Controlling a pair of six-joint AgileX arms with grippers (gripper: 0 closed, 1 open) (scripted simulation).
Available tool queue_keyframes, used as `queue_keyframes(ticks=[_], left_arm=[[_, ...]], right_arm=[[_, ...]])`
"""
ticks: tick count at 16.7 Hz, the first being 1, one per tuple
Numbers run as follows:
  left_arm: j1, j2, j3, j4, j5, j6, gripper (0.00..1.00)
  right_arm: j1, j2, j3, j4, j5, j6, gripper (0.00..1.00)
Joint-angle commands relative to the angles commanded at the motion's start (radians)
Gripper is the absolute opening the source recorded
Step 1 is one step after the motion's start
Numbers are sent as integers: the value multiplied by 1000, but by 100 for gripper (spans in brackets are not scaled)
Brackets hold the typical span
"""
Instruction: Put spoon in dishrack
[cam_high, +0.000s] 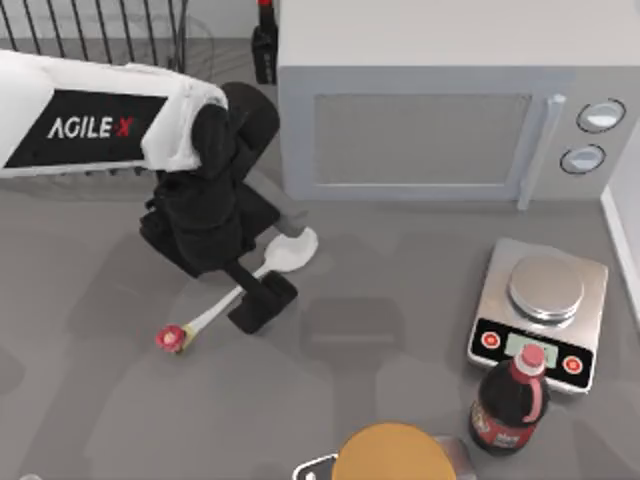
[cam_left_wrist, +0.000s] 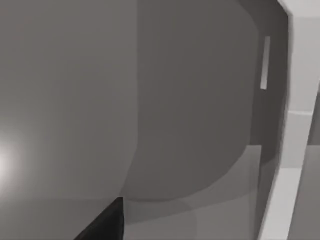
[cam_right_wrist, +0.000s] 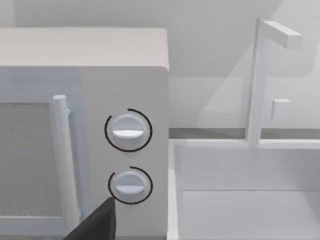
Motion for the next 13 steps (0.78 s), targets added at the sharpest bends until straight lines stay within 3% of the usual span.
queue_keyframes(ticks=[2, 3, 13], left_arm=[[0, 0, 0, 0, 0, 0, 2], [0, 0, 0, 0, 0, 0, 0], [-1, -50, 31, -39, 10, -3, 0]], right_arm=[[0, 0, 0, 0, 0, 0, 100], [0, 0, 0, 0, 0, 0, 100], [0, 0, 0, 0, 0, 0, 100]])
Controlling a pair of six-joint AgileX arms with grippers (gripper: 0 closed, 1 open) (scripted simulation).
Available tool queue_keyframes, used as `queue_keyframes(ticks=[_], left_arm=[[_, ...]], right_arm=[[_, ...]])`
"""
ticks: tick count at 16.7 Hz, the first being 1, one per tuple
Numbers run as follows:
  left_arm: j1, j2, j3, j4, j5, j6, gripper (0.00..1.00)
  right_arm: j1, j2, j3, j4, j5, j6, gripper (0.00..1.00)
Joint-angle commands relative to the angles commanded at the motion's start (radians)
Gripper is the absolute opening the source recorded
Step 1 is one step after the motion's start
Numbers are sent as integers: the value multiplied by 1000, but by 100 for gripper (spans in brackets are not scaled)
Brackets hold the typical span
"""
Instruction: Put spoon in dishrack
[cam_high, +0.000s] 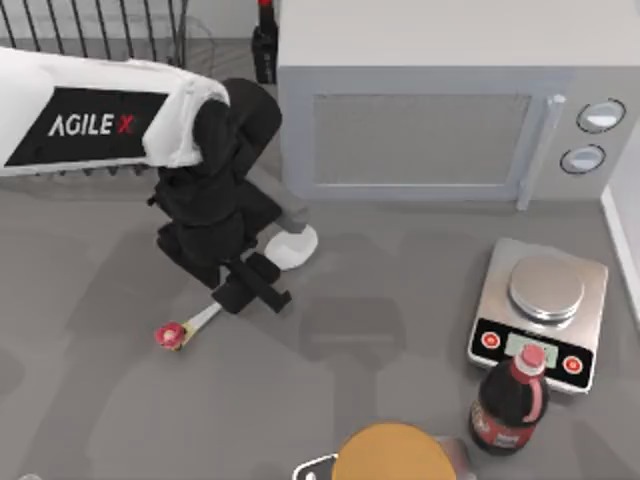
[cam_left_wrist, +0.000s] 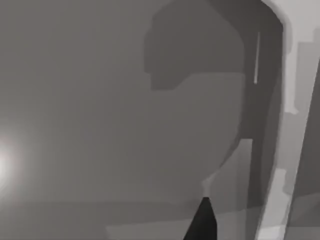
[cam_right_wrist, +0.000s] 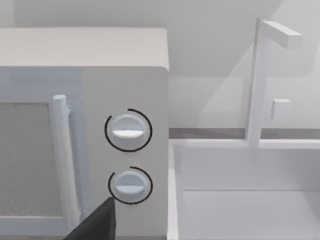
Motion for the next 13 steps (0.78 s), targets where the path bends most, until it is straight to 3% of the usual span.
queue_keyframes(ticks=[4, 10, 13], left_arm=[[-4, -6, 154, -154, 0, 0, 0], [-6, -37, 524, -592, 0, -5, 0], [-6, -61, 652, -725, -1, -7, 0]], right_arm=[[0, 0, 0, 0, 0, 0, 100], [0, 0, 0, 0, 0, 0, 100], [0, 0, 0, 0, 0, 0, 100]])
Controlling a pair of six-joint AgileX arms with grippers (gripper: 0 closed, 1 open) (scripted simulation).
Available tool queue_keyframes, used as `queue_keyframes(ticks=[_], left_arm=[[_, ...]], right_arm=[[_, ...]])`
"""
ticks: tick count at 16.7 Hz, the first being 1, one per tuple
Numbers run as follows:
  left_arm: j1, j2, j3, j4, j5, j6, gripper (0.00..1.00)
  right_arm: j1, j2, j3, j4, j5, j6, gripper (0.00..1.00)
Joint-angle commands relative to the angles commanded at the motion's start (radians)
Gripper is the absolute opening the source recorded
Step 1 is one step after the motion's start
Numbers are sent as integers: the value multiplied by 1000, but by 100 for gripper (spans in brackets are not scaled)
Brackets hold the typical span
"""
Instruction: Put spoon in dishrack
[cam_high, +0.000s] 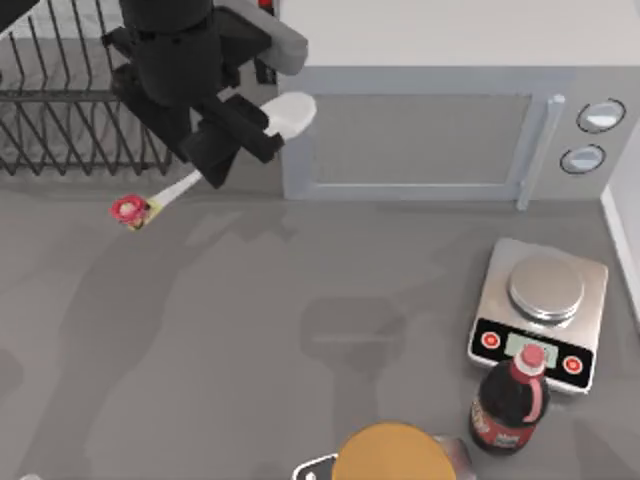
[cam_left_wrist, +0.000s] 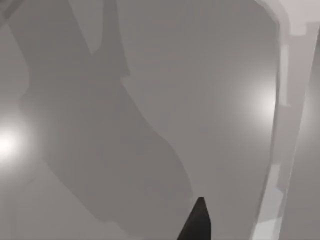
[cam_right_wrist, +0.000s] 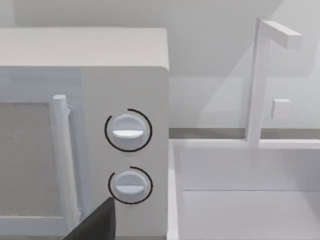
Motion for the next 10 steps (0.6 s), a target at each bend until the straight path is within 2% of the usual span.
queue_keyframes(ticks=[7, 10], left_arm=[[4, -11, 34, -33, 0, 0, 0], [36, -72, -9, 31, 10, -13, 0]], right_arm=[[0, 0, 0, 0, 0, 0, 100], [0, 0, 0, 0, 0, 0, 100]])
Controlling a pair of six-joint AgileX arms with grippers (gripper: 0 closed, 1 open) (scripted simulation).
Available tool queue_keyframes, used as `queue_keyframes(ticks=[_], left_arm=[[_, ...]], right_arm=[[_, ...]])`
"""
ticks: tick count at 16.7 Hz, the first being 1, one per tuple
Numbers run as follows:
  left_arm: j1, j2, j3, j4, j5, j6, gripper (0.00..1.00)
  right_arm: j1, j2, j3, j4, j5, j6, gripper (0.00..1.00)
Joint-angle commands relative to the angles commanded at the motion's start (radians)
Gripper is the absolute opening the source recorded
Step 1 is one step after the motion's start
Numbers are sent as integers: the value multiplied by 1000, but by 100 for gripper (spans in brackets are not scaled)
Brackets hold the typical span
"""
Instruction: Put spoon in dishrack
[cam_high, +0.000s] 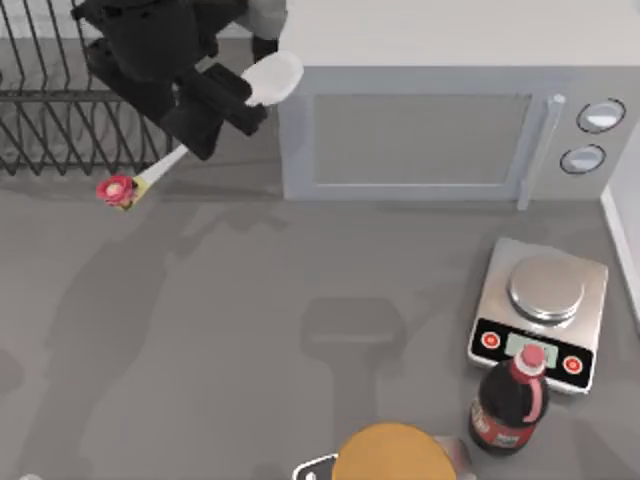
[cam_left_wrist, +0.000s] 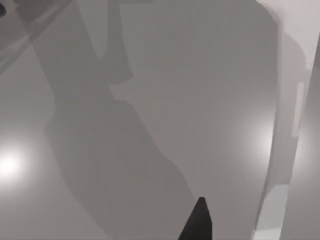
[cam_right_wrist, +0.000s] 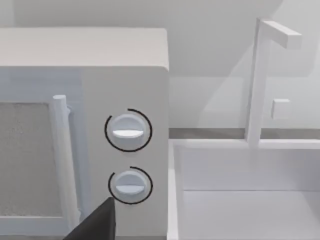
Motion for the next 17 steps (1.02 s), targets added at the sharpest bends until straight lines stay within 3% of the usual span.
queue_keyframes(ticks=[4, 13, 17], left_arm=[[110, -185, -151, 219, 32, -53, 0], [467, -777, -691, 992, 133, -218, 0], [590, -1003, -868, 1233, 170, -278, 0]], right_arm=[[0, 0, 0, 0, 0, 0, 100], [0, 0, 0, 0, 0, 0, 100], [0, 0, 0, 0, 0, 0, 100]])
